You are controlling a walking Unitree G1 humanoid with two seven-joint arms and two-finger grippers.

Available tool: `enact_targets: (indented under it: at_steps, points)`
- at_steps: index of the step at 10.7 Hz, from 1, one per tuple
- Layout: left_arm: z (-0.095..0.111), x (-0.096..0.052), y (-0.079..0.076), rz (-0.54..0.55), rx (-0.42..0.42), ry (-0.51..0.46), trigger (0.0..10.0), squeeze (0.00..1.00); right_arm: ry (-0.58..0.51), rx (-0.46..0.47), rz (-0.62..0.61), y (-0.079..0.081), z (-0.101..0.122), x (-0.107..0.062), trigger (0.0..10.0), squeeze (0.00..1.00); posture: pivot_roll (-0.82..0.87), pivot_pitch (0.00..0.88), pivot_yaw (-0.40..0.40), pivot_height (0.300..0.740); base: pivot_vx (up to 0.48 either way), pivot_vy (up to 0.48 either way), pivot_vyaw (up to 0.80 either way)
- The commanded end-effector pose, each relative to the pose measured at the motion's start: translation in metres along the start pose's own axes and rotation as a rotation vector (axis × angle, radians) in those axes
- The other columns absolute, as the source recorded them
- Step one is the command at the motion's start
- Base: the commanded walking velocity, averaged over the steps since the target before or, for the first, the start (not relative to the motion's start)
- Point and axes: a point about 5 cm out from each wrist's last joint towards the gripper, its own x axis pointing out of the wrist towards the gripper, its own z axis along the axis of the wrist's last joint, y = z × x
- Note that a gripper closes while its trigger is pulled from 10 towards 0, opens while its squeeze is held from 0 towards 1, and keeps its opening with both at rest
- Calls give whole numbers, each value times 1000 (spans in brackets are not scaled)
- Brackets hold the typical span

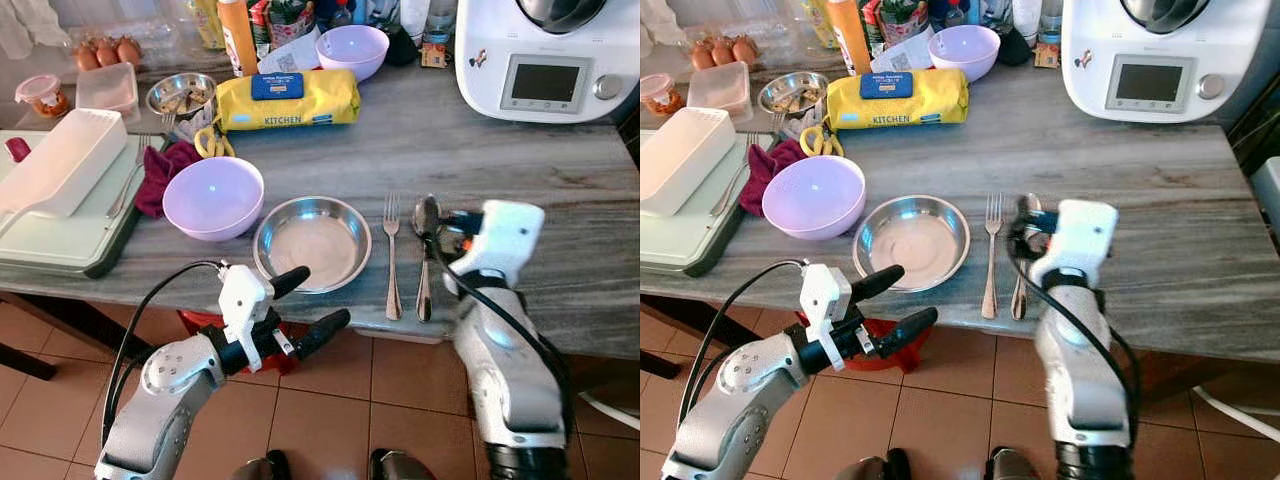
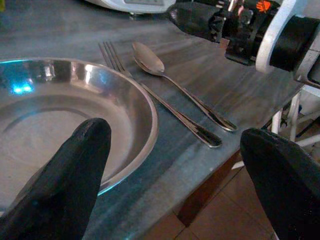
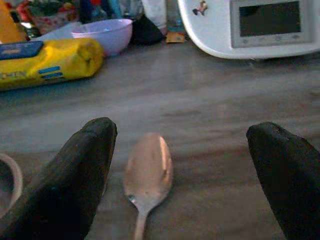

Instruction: Setting the table

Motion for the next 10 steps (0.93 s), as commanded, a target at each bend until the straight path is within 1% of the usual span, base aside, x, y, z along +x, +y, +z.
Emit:
enact_targets:
  at_steps: [1,3,4,5,6,7,8,10]
  points:
    - [4,-3,2,21,9,-14,10000,0,-40,18,-11,-2,8,-3,10000,1000,-164,178,64,740,0,0,0]
    - [10,0,6,87,-2,-64,10000,0,-68,21,-31,-6,12,-3,10000,1000,-165,175,59,740,0,0,0]
    - [17,3,14,205,3,-117,10000,0,-71,-6,-50,-14,11,-7,10000,388,-167,173,56,740,0,0,0]
    - [20,5,18,264,13,-136,10000,0,-66,-9,-56,-17,10,-9,10000,224,-166,176,52,740,0,0,0]
    - [23,6,26,392,64,-150,10000,0,-56,-6,-68,-21,8,-11,10000,102,-163,174,50,740,0,0,0]
    - [24,6,30,456,77,-156,10000,0,-52,-2,-72,-23,7,-13,10000,98,-163,174,50,740,0,0,0]
    - [24,7,32,534,69,-153,10000,0,-53,-4,-59,-22,6,-14,10000,0,-159,172,41,740,0,0,0]
    - [25,10,30,558,91,-162,10000,0,-58,4,-34,-19,8,-13,10000,0,-156,168,30,740,0,0,-800]
